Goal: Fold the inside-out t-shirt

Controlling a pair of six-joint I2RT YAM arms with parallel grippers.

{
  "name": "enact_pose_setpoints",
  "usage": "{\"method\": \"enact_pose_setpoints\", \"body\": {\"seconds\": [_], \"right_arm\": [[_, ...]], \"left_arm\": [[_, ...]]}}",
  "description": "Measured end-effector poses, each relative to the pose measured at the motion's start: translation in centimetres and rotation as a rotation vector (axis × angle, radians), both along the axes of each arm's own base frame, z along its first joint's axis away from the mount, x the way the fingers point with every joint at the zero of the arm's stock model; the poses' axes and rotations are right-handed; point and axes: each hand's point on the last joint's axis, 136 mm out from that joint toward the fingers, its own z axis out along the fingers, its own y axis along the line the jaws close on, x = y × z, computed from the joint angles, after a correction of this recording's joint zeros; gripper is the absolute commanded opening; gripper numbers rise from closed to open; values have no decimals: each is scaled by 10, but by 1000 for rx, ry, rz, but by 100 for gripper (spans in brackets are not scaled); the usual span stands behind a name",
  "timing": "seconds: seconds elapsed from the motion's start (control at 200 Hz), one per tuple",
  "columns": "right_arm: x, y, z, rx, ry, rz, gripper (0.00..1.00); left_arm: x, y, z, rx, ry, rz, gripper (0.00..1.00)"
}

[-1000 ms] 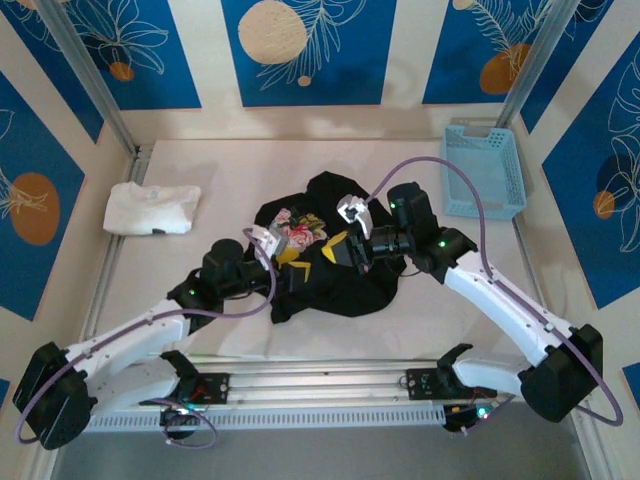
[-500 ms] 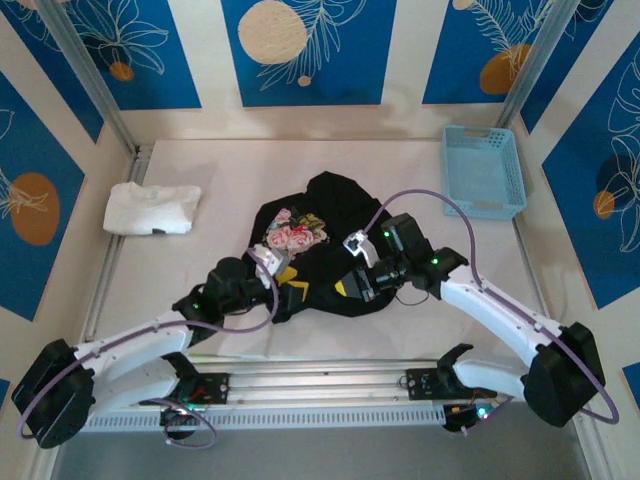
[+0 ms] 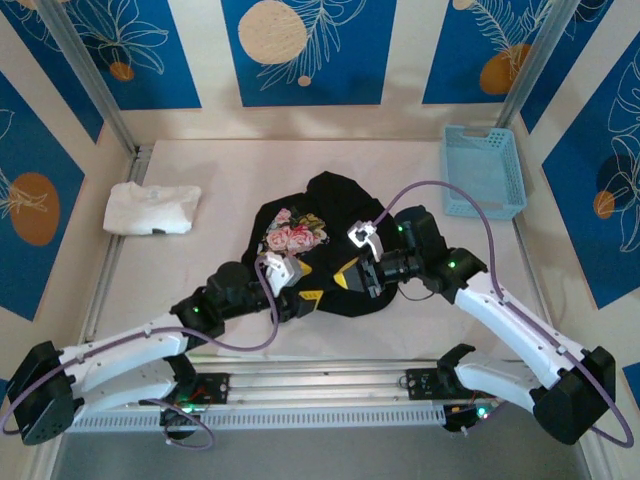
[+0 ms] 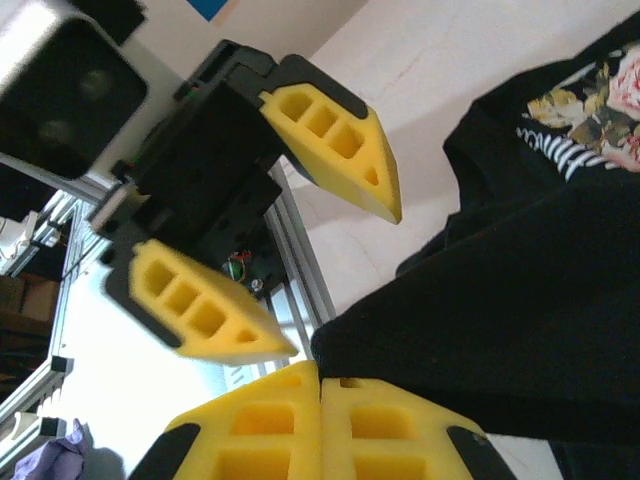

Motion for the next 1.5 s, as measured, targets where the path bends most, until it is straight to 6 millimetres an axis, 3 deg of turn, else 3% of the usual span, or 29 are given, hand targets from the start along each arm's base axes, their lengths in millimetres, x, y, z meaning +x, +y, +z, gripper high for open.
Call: {"method": "enact_pose_setpoints", "body": {"seconds": [0.175,0.65,0.85,0.97,1.05,1.095,1.24,1.375,1.5], "right_arm": [[1,2,17,12,-44,20,0],[3,0,23,-37,-70,35,0],[2,1,24,-43,-75,44,0],[3,1,24,-48,-81,42,0],[4,0,23,-55,-84,35,0],[5,-1,22,-60,-87,29,0],[27,-11,18,-99,-70,-100,36],[75,-48,4,-168,-55,-383,50],[111,-88,-31,-299,-33,-630,56]], "left_arm": [[5,-10,29,28,-126,1,63],[13,-27,25,152,-194,-30,41],[15,-32,21,169,-179,-36,29],[15,-33,20,174,-179,-41,15],[15,-32,20,172,-169,-35,0],[16,-32,19,177,-175,-29,0],[25,-24,23,170,-152,48,0],[36,-5,32,155,-147,173,0],[48,27,38,143,-136,330,0]]}}
